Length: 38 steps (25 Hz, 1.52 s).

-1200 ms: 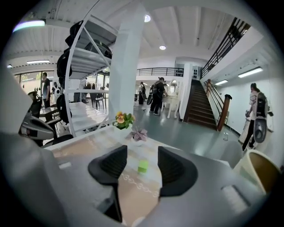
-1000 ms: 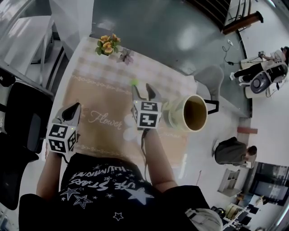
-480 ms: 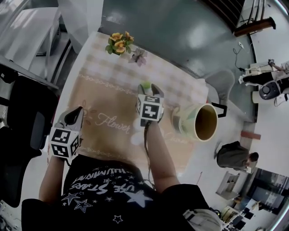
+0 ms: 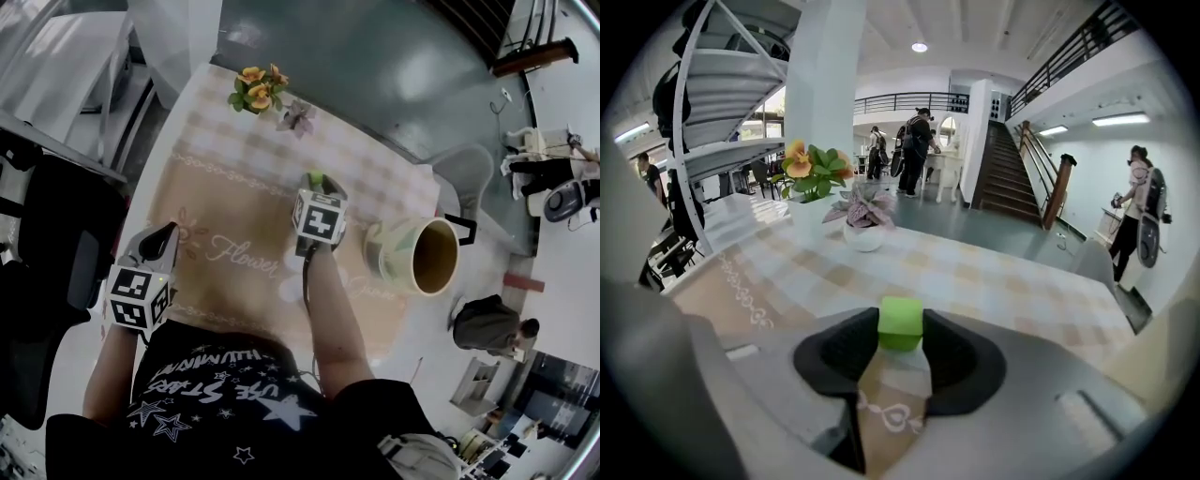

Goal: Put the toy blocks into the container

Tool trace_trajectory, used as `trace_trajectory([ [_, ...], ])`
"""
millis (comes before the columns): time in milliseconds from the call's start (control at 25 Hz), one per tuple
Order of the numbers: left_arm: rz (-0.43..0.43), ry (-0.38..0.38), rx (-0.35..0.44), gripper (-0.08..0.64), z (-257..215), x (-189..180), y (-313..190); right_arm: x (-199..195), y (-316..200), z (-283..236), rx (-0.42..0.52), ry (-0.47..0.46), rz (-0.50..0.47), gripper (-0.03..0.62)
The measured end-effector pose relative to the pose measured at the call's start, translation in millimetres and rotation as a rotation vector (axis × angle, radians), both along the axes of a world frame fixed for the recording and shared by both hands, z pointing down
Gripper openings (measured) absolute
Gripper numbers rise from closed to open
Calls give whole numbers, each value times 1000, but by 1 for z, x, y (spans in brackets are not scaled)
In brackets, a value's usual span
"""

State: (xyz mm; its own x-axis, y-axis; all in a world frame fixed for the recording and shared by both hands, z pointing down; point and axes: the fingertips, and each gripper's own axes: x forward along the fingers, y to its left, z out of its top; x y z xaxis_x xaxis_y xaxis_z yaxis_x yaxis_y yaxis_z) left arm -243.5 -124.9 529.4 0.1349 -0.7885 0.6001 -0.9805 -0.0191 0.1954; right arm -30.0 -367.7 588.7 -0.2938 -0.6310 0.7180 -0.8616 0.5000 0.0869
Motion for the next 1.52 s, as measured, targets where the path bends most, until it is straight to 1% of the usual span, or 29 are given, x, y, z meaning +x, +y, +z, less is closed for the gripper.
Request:
trace_trajectory([
  [160,3,-9,7,9,-4,-1,1,1,2,-5,-6,-28,-1,149],
  [320,14,-18,27,9,-11,1,-1,-1,7,-25,24,-60,-8,147],
  [520,40,-27,58,9,-22,11,-4,1,14,-65,92,-107,-26,147],
  [720,68,-50,85,9,-35,24,-7,16,21,-114,180,-158,-16,147],
  [840,87,-44,116,9,-43,33,-13,29,27,-141,228,-185,-7,147],
  [920,107,-62,138,9,-50,39,-18,37,33,-157,258,-199,-7,147],
  [1000,132,-76,159,9,-57,48,-22,46,40,-170,288,-204,-7,147],
  [1160,170,-66,185,9,-65,69,-27,70,51,-191,334,-203,10,147],
  [1280,196,-60,197,9,-70,86,-30,93,56,-201,360,-199,36,147],
  [1520,253,-55,223,9,-81,124,-42,153,59,-219,404,-189,115,147],
])
